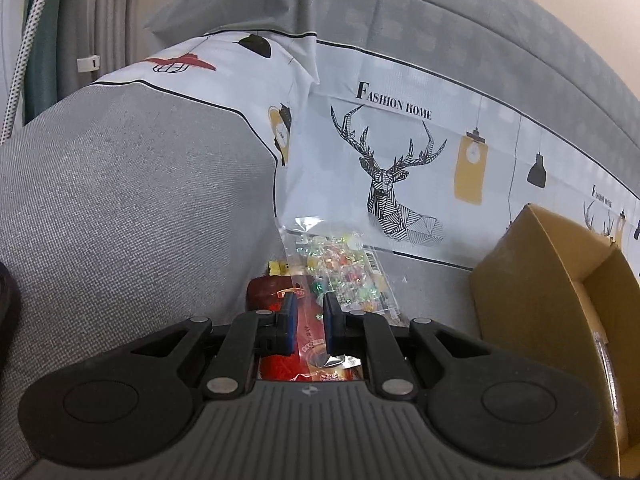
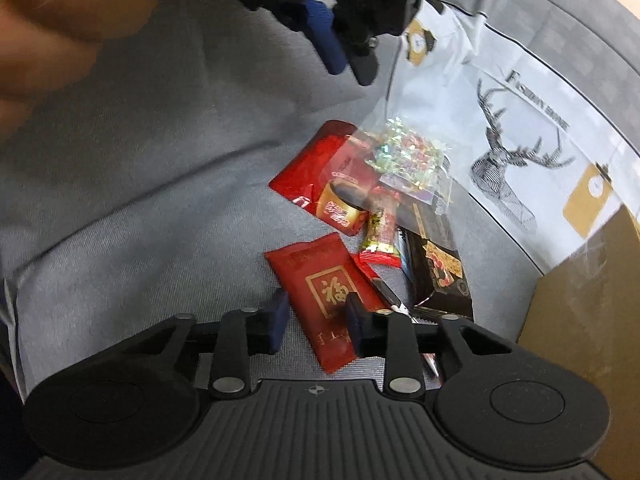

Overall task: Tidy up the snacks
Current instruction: 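Move both tools back to the snack pile and grasp the candy bag with the left tool, then grasp the red stick packet with the right tool while the left tool holds the candy bag, then carry the red packet toward the box with the right tool while the left tool lifts a clear wrapper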

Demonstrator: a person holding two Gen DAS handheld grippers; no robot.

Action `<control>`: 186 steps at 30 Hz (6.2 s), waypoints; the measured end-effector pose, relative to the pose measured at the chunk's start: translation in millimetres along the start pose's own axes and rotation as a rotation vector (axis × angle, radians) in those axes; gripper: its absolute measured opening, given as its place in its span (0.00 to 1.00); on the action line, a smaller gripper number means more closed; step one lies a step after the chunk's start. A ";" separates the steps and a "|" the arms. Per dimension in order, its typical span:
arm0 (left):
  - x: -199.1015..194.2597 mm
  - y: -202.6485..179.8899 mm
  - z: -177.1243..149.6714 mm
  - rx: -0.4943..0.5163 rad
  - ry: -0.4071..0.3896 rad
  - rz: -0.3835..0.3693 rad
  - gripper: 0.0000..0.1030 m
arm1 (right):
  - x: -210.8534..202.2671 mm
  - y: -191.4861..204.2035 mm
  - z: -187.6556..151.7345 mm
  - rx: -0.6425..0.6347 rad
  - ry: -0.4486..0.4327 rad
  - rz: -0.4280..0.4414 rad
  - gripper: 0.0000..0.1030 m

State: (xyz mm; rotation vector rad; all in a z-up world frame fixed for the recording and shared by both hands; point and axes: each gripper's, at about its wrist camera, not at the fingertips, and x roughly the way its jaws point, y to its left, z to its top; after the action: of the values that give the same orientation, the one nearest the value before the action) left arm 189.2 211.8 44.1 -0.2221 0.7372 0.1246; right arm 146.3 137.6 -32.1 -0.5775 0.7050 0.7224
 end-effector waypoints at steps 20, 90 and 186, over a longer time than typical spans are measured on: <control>-20.9 3.9 -5.0 -0.009 -0.022 -0.016 0.14 | -45.4 -12.7 0.5 0.181 -0.087 0.042 0.52; 115.0 -46.1 23.3 -0.068 0.166 0.063 1.00 | -25.2 -23.4 -16.2 0.384 0.145 0.163 0.09; -85.0 -155.5 -11.6 0.073 -0.281 -0.295 0.11 | -191.9 -168.7 -85.2 0.720 -0.422 -0.210 0.08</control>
State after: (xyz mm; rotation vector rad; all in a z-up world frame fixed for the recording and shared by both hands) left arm 148.9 55.3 117.7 -0.2361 0.4227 -0.1495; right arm 136.9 -99.5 95.3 0.1614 0.4523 0.3339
